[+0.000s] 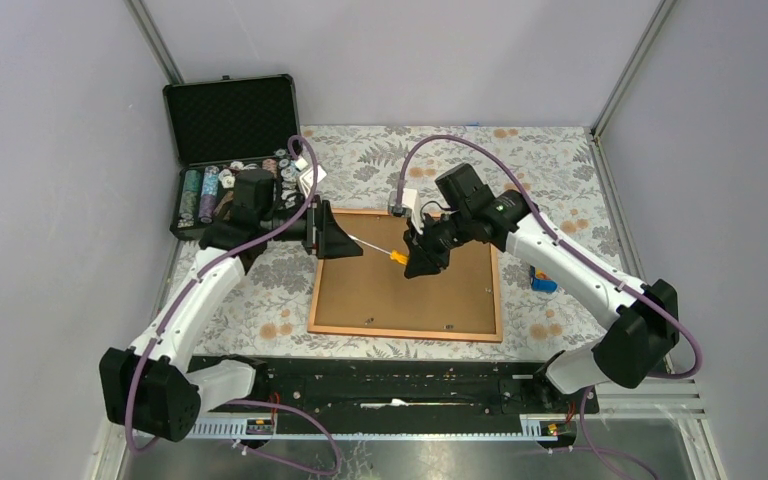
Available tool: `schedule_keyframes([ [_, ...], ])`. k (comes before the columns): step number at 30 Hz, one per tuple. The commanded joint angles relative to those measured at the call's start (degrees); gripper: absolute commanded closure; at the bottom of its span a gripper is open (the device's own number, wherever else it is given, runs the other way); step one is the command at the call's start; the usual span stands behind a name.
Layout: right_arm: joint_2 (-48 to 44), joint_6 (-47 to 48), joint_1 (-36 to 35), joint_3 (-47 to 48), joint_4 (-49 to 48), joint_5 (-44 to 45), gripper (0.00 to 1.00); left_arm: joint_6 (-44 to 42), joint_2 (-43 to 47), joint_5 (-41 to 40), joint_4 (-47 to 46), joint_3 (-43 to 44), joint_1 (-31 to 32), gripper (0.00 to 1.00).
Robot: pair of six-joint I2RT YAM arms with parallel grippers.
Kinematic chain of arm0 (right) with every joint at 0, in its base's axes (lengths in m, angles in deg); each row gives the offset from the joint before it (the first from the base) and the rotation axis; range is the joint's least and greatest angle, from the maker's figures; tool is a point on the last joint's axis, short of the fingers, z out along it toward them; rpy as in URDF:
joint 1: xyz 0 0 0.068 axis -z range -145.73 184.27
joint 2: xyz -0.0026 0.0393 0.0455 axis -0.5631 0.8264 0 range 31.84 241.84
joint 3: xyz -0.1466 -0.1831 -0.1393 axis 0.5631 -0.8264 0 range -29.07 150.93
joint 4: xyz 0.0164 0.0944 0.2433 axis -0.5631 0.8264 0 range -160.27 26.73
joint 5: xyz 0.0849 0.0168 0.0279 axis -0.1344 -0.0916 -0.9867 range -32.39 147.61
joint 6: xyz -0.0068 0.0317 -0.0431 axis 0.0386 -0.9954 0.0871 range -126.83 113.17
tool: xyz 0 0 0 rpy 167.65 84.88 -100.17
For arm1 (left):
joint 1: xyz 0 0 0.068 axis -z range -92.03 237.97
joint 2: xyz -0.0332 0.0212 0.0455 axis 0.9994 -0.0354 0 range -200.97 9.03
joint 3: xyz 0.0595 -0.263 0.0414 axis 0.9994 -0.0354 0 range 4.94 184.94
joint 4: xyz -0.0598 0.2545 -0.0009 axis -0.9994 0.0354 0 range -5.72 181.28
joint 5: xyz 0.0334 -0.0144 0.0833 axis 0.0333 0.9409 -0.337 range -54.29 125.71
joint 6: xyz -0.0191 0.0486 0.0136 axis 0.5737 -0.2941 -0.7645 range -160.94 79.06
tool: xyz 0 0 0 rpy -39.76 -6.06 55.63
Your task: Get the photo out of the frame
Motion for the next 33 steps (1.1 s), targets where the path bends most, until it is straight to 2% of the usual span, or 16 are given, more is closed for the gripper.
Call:
schedule_keyframes([
  [1, -2.7, 3.8, -1.0, -0.6, 1.9, 0.9, 1.0, 8.6, -1.1, 4.7, -10.3, -2.9, 0.2, 0.32],
  [7, -2.5, 5.0, -1.9, -0.7, 2.2, 1.4, 1.0, 20.4, -2.5, 9.9, -21.5, -7.4, 0.4, 0.39],
  [11, -1.9, 5.1, -2.4, 0.2, 2.4, 1.6, 1.0, 24.8, -1.8, 10.4, -27.8, -10.2, 1.0, 0.5],
  [19, -1.1, 5.8, -3.1, 0.7, 3.8, 0.8, 1.0, 26.9, 0.5, 10.8, -31.9, -12.9, 1.2, 0.84],
  [22, -1.3, 6.1, -3.3, 0.7, 4.2, 0.8, 1.0, 28.0, 0.7, 11.3, -33.7, -13.9, 1.2, 1.0],
  [26, -1.7, 6.0, -3.3, 0.5, 4.1, 1.2, 0.99, 27.8, 0.8, 11.3, -34.2, -13.7, 1.1, 1.0],
  [29, -1.6, 4.9, -3.3, 0.9, 4.2, 1.9, 0.9, 27.6, 0.7, 11.5, -34.1, -13.4, 1.1, 1.0],
  [33, -1.3, 3.1, -3.2, 2.1, 4.2, 2.9, 0.85, 28.0, 0.6, 11.6, -35.5, -13.6, 0.7, 1.0],
])
